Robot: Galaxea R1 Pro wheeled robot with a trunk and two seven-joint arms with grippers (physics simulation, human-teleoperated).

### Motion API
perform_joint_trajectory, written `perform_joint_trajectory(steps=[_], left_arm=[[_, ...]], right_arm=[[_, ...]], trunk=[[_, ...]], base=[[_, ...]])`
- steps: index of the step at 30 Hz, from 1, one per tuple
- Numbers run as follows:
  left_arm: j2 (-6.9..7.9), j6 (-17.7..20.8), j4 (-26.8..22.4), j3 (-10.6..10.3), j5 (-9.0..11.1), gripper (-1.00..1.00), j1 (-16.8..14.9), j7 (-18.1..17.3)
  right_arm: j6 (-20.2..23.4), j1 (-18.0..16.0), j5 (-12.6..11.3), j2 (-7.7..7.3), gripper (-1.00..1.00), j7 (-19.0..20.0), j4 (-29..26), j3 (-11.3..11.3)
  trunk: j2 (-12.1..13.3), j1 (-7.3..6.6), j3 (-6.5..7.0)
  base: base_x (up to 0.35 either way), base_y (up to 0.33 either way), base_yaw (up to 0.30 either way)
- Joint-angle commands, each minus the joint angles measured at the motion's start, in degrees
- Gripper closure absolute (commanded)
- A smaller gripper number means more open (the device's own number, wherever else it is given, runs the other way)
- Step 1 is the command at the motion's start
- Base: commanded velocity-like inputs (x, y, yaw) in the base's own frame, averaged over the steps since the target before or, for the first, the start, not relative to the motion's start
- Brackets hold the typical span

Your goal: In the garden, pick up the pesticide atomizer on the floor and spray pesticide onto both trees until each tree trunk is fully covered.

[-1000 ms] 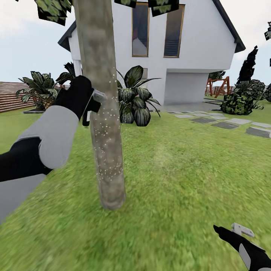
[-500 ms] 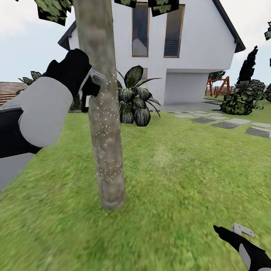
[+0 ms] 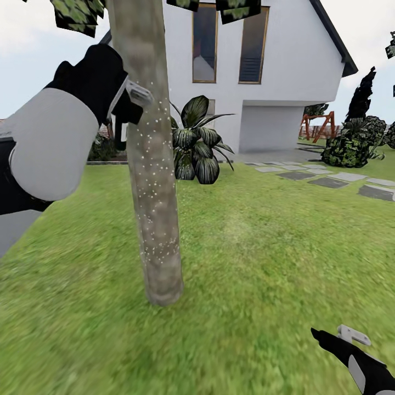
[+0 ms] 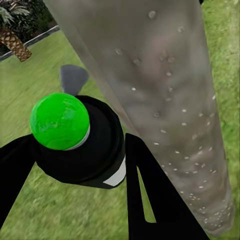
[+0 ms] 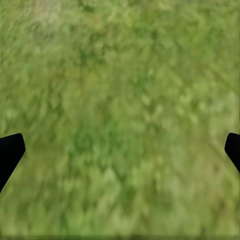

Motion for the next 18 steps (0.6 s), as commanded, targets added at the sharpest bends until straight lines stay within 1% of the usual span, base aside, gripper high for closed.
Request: perform_joint_trajectory(steps=[1, 2, 4, 5, 7, 9, 10, 11, 15, 16, 18], left_arm=[[0.07, 0.0, 0.0, 0.0, -0.1, 1.00, 0.0, 0.0], [0.18, 0.0, 0.3, 0.0, -0.1, 1.00, -0.1, 0.0], [1.62, 0.0, 4.8, 0.1, 0.0, 1.00, -0.1, 0.0], [3.08, -0.1, 7.0, 0.1, 0.0, 1.00, -0.1, 0.0], [5.16, -0.1, 7.8, 0.1, 0.0, 1.00, -0.1, 0.0], [8.26, -0.2, 8.6, 0.0, 0.0, 1.00, 0.0, 0.0], [9.96, -0.3, 10.6, 0.1, 0.1, 1.00, 0.0, 0.0], [11.04, -0.3, 12.3, 0.0, 0.2, 1.00, 0.0, 0.0], [13.57, -0.7, 13.9, 0.0, 0.3, 1.00, 0.3, -0.1], [13.98, -0.8, 14.1, 0.1, 0.3, 1.00, 0.7, -0.1], [14.27, -1.1, 14.2, 0.1, 0.5, 1.00, 2.9, -0.1]], right_arm=[[0.0, 0.0, 0.0, 0.00, -1.00, 0.0, 0.0, 0.0], [0.0, 0.0, 0.0, 0.00, -1.00, 0.0, 0.0, 0.0], [0.0, 0.0, 0.0, 0.00, -1.00, 0.0, 0.0, 0.0], [0.0, 0.0, 0.0, 0.00, -1.00, 0.0, 0.0, 0.0], [0.0, 0.0, 0.0, 0.00, -1.00, 0.0, 0.0, 0.0], [0.0, 0.0, 0.0, 0.00, -1.00, 0.0, 0.0, 0.0], [0.0, 0.0, 0.0, 0.00, -1.00, 0.0, 0.0, 0.0], [0.0, 0.0, 0.0, 0.00, -1.00, 0.0, 0.0, 0.0], [0.0, 0.0, 0.0, 0.00, -1.00, 0.0, 0.0, 0.0], [0.0, 0.0, 0.0, 0.00, -1.00, 0.0, 0.0, 0.0], [0.0, 0.0, 0.0, 0.00, -1.00, 0.0, 0.0, 0.0]], trunk=[[0.0, 0.00, 0.00], [0.0, 0.00, 0.00], [0.0, 0.00, 0.00], [0.0, 0.00, 0.00], [0.0, 0.00, 0.00], [0.0, 0.00, 0.00], [0.0, 0.00, 0.00], [0.0, 0.00, 0.00], [0.0, 0.00, 0.00], [0.0, 0.00, 0.00], [0.0, 0.00, 0.00]], base=[[0.000, 0.000, 0.000], [0.000, 0.000, 0.000], [0.000, 0.000, 0.000], [0.000, 0.000, 0.000], [0.000, 0.000, 0.000], [0.000, 0.000, 0.000], [0.000, 0.000, 0.000], [0.000, 0.000, 0.000], [0.000, 0.000, 0.000], [0.000, 0.000, 0.000], [0.000, 0.000, 0.000]])
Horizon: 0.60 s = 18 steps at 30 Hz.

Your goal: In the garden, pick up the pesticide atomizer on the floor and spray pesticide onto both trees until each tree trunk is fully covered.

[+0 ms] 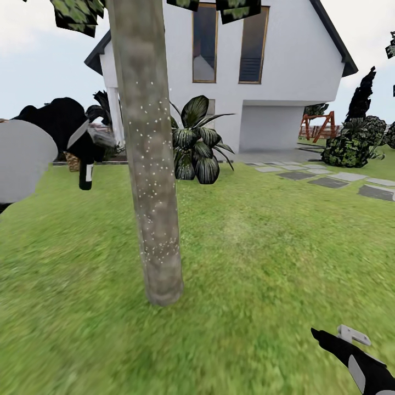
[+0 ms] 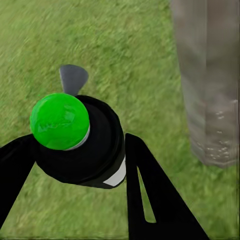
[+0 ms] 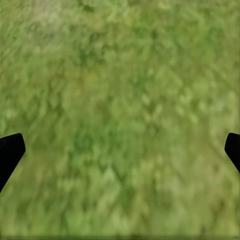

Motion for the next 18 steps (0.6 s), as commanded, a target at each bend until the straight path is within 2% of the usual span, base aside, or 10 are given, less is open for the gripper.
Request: perform_joint_trajectory(steps=[1, 3, 6, 8, 9, 11, 12, 13, 16, 18], left_arm=[[0.06, -0.3, 0.0, -0.2, -0.1, 1.00, 1.6, 0.0], [0.12, -1.8, 0.0, -0.2, 0.0, 1.00, 5.9, 0.0], [0.14, -5.0, 0.0, -0.2, 0.1, 1.00, 9.8, 0.1], [0.15, -9.1, 0.0, -0.2, 1.1, 1.00, 14.9, 0.2], [0.15, -10.6, 0.0, -0.2, 2.0, 1.00, 16.2, 0.3], [0.15, -14.8, 0.0, -0.2, 5.4, 1.00, 19.5, 0.5], [0.19, -17.5, -0.1, -0.2, 7.7, 1.00, 22.1, 0.6], [0.37, -19.4, -0.1, -0.2, 8.7, 1.00, 24.1, 0.7], [1.61, -24.3, 0.0, -0.2, 9.8, 1.00, 28.5, 3.1], [3.29, -28.7, 0.0, -0.2, 13.4, 1.00, 32.1, 5.1]], right_arm=[[0.0, 0.0, 0.0, 0.00, -1.00, 0.0, 0.0, 0.0], [0.0, 0.0, 0.0, 0.00, -1.00, 0.0, 0.0, 0.0], [0.0, 0.0, 0.0, 0.00, -1.00, 0.0, 0.0, 0.0], [0.0, 0.0, 0.0, 0.00, -1.00, 0.0, 0.0, 0.0], [0.0, 0.0, 0.0, 0.00, -1.00, 0.0, 0.0, 0.0], [0.0, 0.0, 0.0, 0.00, -1.00, 0.0, 0.0, 0.0], [0.0, 0.0, 0.0, 0.00, -1.00, 0.0, 0.0, 0.0], [0.0, 0.0, 0.0, 0.00, -1.00, 0.0, 0.0, 0.0], [0.0, 0.0, 0.0, 0.00, -1.00, 0.0, 0.0, 0.0], [0.0, 0.0, 0.1, 0.00, -1.00, 0.0, 0.0, 0.0]], trunk=[[0.0, -0.01, 0.01], [0.0, -0.01, 0.01], [0.0, -0.01, 0.01], [0.0, -0.01, 0.01], [0.0, -0.01, 0.01], [0.0, -0.01, 0.01], [0.0, -0.01, 0.01], [0.0, -0.01, 0.01], [0.0, -0.01, 0.01], [0.0, -0.01, 0.01]], base=[[0.000, 0.000, 0.000], [0.000, 0.000, 0.000], [0.000, 0.000, 0.000], [0.000, 0.000, 0.000], [0.000, 0.000, 0.000], [0.000, 0.000, 0.000], [-0.026, 0.008, 0.000], [-0.126, 0.081, 0.000], [-0.214, 0.149, 0.000], [-0.265, 0.188, 0.000]])
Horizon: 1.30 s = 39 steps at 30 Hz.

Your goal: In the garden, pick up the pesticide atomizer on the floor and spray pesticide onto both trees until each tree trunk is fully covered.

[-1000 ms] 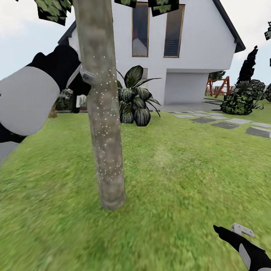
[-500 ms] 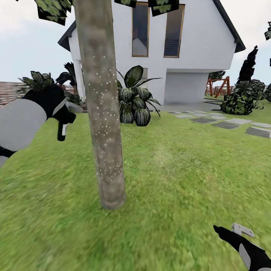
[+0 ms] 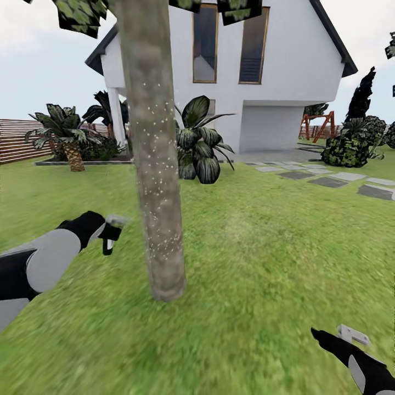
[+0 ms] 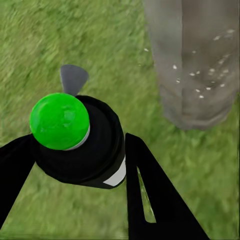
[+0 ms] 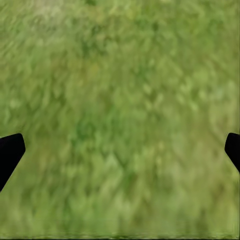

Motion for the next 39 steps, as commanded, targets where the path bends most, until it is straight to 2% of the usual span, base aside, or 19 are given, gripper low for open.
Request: perform_joint_trajectory(steps=[1, 2, 4, 8, 9, 13, 14, 15, 16, 21, 39], left_arm=[[0.48, -1.3, 0.0, 0.1, 1.4, 1.00, 0.9, 0.2], [1.28, -3.3, 0.0, 0.1, 3.2, 1.00, 2.3, 0.4], [2.49, -6.8, 0.0, 0.1, 4.9, 1.00, 5.0, 0.5], [2.91, -11.4, 0.0, 0.1, 5.7, 1.00, 8.8, 0.6], [2.91, -13.3, 0.0, 0.1, 6.5, 1.00, 9.6, 0.6], [2.95, -14.9, 0.0, 0.1, 13.0, 1.00, 10.3, 0.5], [3.01, -15.1, 0.0, 0.1, 15.9, 1.00, 10.7, 0.5], [2.95, -15.4, -0.1, 0.1, 17.4, 1.00, 11.5, 0.5], [2.92, -15.9, -0.1, 0.1, 18.0, 1.00, 12.2, 0.4], [3.47, -19.6, -0.1, 0.1, 19.1, 1.00, 13.8, 0.5], [3.49, -20.0, 0.0, 0.0, 19.2, 1.00, 13.9, 0.5]], right_arm=[[0.0, 0.0, 0.0, 0.00, -1.00, 0.0, 0.0, 0.0], [0.0, 0.0, 0.0, 0.00, -1.00, 0.0, 0.0, 0.0], [0.0, 0.0, 0.1, 0.02, -1.00, 0.0, 0.0, 0.1], [0.0, 0.0, 0.1, 0.02, -1.00, 0.0, 0.0, 0.1], [0.0, 0.0, 0.0, 0.02, -1.00, 0.0, 0.0, 0.1], [0.0, 0.0, 0.0, 0.00, -1.00, 0.0, 0.0, 0.1], [0.0, 0.0, 0.0, 0.02, -1.00, 0.0, 0.0, 0.1], [0.0, 0.0, 0.0, 0.02, -1.00, 0.0, 0.0, 0.1], [0.0, 0.0, 0.0, 0.01, -1.00, 0.0, 0.0, 0.1], [0.0, 0.0, 0.0, 0.02, -1.00, 0.0, 0.0, 0.1], [0.0, 0.0, -0.1, 0.01, -1.00, -0.1, 0.0, 0.0]], trunk=[[0.0, -0.01, 0.02], [0.0, -0.01, 0.02], [0.0, -0.01, 0.02], [0.0, -0.01, 0.02], [0.0, -0.01, 0.02], [0.0, -0.01, 0.02], [0.0, -0.01, 0.02], [0.0, -0.01, 0.02], [0.0, -0.01, 0.02], [0.0, -0.01, 0.02], [0.0, -0.01, 0.02]], base=[[-0.269, 0.191, 0.000], [-0.271, 0.192, -0.034], [-0.272, 0.193, -0.141], [-0.272, 0.201, -0.248], [-0.267, 0.213, -0.267], [-0.177, 0.260, -0.269], [-0.056, 0.268, -0.270], [-0.029, 0.147, -0.266], [-0.018, 0.094, -0.251], [-0.004, 0.089, -0.089], [-0.002, 0.303, -0.001]])
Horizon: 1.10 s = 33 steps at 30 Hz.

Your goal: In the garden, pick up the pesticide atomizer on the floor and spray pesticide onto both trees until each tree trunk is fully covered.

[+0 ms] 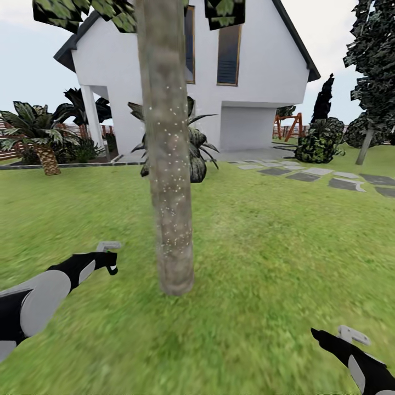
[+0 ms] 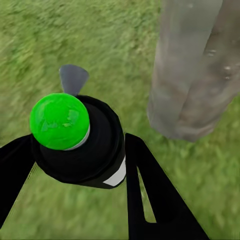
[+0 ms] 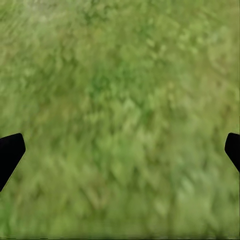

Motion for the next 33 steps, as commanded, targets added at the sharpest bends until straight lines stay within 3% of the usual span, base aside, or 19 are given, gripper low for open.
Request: perform_joint_trajectory(steps=[1, 13, 33], left_arm=[[0.00, 0.0, 0.0, 0.0, 0.0, 1.00, 0.0, 0.0], [-0.03, 0.0, 0.0, 0.0, 0.0, 1.00, 0.0, 0.0], [-0.03, 0.0, 0.0, 0.0, 0.0, 1.00, 0.0, -0.1]], right_arm=[[0.0, 0.0, 0.0, -0.01, -1.00, 0.0, 0.0, 0.0], [-0.3, 0.0, -0.2, 0.01, -1.00, 0.1, 0.1, -0.1], [-0.4, 0.0, -0.1, 0.04, -1.00, 0.1, 0.1, 0.0]], trunk=[[0.0, 0.00, 0.00], [0.0, 0.00, 0.00], [0.0, 0.00, 0.00]], base=[[-0.061, 0.312, 0.000], [-0.094, 0.312, -0.016], [-0.012, 0.312, -0.266]])
